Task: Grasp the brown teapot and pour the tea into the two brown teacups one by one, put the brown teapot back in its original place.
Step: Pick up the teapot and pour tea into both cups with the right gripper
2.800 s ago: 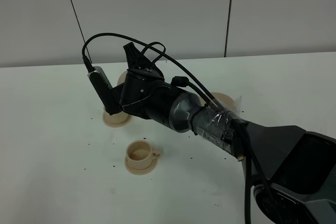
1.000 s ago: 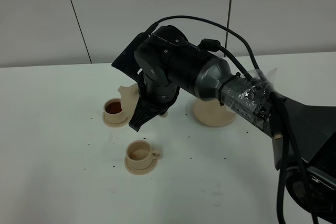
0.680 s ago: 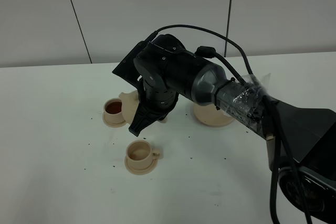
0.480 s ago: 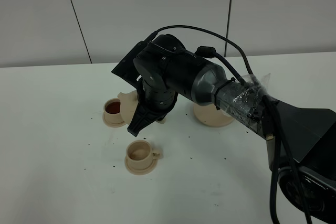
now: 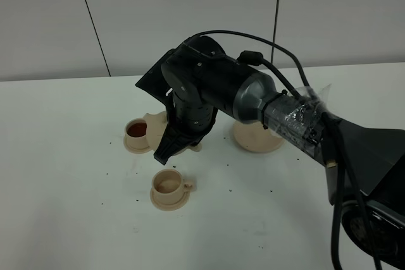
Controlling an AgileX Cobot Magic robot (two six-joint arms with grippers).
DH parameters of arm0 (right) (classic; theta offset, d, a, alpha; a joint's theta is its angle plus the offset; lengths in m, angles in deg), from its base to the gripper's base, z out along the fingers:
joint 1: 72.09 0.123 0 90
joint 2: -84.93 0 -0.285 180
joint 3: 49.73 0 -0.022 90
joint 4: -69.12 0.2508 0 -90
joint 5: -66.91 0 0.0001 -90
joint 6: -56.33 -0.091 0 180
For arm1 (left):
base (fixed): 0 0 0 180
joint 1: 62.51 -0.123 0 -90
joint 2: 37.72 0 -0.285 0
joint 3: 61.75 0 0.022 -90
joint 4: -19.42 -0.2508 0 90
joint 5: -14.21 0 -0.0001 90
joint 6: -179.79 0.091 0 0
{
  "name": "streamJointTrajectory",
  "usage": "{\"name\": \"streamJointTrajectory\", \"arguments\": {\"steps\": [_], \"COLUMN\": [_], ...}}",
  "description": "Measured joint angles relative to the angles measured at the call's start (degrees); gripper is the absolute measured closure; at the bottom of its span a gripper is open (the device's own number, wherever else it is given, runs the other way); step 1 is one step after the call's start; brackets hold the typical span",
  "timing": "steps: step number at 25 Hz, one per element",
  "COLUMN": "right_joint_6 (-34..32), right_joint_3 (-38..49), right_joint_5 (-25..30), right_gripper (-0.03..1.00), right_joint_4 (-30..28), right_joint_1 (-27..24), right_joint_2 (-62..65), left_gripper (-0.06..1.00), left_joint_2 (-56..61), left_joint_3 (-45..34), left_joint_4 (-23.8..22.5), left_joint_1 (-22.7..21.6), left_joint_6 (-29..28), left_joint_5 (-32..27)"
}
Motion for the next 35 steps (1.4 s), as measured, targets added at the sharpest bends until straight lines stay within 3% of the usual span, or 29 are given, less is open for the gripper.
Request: {"name": "streamJointTrajectory", "arguments": {"steps": [4,14,21,28,35], "right_joint_6": [-0.06,-1.41,-3.38,-6.24,-9.5], "right_joint_3": [0.0,1.87,13.75,28.18,36.85], "right_joint_5": [3.63,4.03,4.05,-0.3,-3.66], "right_gripper": [0.88,0.88,0.88,0.88,0.88], "right_joint_4": [-0.99,-1.3,-1.58,-3.89,-9.65], "right_joint_1": [0.0,0.0,0.0,-0.05,2.19], "right_joint_2": [0.9,6.1,13.0,21.2,22.47], "left_gripper": [0.7,0.7,0.7,0.7,0.7], "left_joint_2": [0.0,0.0,0.0,0.0,0.0], "left_joint_3": [0.0,0.0,0.0,0.0,0.0], "left_joint_4": [0.0,0.0,0.0,0.0,0.0], "left_joint_1": [0.0,0.0,0.0,0.0,0.0], "left_joint_6": [0.0,0.0,0.0,0.0,0.05], "left_joint_5": [0.0,0.0,0.0,0.0,0.0]}}
